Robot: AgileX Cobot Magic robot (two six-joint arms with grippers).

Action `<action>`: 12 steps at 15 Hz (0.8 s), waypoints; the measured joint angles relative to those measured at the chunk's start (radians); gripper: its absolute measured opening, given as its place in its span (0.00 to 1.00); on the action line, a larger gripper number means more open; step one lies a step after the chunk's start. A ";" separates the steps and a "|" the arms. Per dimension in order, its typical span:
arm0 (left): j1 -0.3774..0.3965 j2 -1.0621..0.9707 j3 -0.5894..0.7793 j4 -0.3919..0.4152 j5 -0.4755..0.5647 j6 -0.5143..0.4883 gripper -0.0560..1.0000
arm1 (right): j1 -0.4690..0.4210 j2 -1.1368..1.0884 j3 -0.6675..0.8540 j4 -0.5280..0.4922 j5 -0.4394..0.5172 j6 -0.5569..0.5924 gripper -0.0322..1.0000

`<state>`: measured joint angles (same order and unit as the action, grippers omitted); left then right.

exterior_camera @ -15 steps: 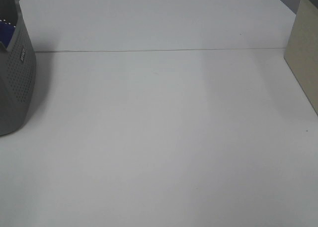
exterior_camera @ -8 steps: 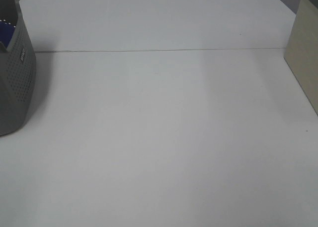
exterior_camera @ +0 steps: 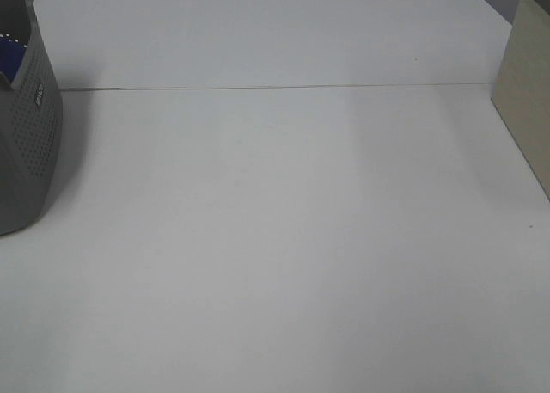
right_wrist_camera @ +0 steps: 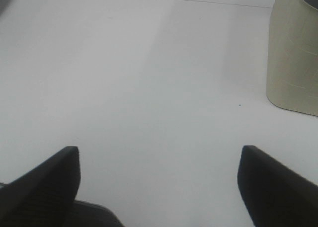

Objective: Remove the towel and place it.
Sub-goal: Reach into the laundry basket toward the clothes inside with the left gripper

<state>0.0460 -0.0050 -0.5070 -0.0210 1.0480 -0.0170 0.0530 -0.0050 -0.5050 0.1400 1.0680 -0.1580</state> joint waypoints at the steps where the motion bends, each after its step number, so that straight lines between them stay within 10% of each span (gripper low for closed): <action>1: 0.000 0.000 0.000 0.000 0.000 0.000 0.99 | 0.000 0.000 0.000 0.000 0.000 0.000 0.84; 12: 0.000 0.000 0.000 0.063 0.000 0.000 0.99 | 0.000 0.000 0.000 0.000 0.000 0.000 0.84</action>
<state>0.0460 -0.0050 -0.5070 0.0420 1.0480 -0.0170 0.0530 -0.0050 -0.5050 0.1400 1.0680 -0.1580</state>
